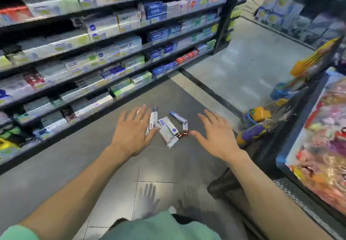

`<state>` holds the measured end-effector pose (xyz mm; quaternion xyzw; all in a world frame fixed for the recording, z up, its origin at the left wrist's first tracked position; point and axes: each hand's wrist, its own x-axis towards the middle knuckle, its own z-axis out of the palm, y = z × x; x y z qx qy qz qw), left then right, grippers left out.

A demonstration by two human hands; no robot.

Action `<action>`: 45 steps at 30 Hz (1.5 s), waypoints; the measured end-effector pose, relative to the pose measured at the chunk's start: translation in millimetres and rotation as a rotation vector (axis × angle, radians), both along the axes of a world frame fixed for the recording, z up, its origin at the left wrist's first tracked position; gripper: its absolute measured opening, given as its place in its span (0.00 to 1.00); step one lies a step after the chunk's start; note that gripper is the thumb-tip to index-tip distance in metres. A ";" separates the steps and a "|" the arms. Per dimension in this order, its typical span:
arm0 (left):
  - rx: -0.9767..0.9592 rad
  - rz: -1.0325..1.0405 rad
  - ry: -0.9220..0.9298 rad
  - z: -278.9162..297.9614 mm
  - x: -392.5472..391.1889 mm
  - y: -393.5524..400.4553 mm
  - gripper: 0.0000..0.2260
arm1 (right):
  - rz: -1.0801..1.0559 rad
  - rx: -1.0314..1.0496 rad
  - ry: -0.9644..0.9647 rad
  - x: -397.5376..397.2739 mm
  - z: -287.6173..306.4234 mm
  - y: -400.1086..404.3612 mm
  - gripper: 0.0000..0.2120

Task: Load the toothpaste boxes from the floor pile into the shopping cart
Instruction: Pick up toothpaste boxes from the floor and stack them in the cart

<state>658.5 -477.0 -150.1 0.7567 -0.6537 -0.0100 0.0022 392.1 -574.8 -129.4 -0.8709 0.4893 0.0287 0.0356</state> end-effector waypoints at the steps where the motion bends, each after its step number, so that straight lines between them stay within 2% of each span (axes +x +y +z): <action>1: -0.016 -0.004 0.005 -1.8 -7.9 -13.0 0.36 | -0.009 0.003 -0.006 -8.7 -1.3 -10.7 0.37; 4: 0.006 -0.032 0.015 -5.7 -29.2 -46.5 0.36 | -0.034 0.053 -0.022 -28.5 -7.0 -41.6 0.42; 14: 0.067 -0.034 0.023 -33.0 -37.2 -165.0 0.38 | -0.096 0.136 -0.086 -35.0 -44.4 -142.1 0.42; 19: 0.120 0.005 0.066 -69.5 -12.6 -233.7 0.38 | -0.091 0.136 -0.055 -13.1 -60.9 -215.8 0.43; 22: 0.144 0.021 0.105 -88.9 0.9 -267.6 0.37 | -0.097 0.156 -0.066 10.2 -73.8 -256.5 0.39; 30: 0.173 0.151 0.132 -159.7 39.3 -309.9 0.34 | 0.021 0.212 0.025 65.1 -145.4 -333.1 0.40; 32: 0.168 0.174 0.146 -185.1 49.4 -318.9 0.33 | 0.077 0.251 0.024 75.8 -176.0 -348.3 0.41; 36: 0.174 0.239 0.203 -261.0 64.2 -330.5 0.30 | 0.187 0.309 0.003 93.6 -257.8 -373.7 0.35; 40: 0.201 0.274 0.203 -374.8 75.2 -340.9 0.32 | 0.245 0.354 -0.034 117.6 -369.3 -394.4 0.37; 45: 0.216 0.299 0.180 -538.5 99.1 -358.0 0.35 | 0.338 0.355 -0.054 153.7 -547.3 -399.4 0.38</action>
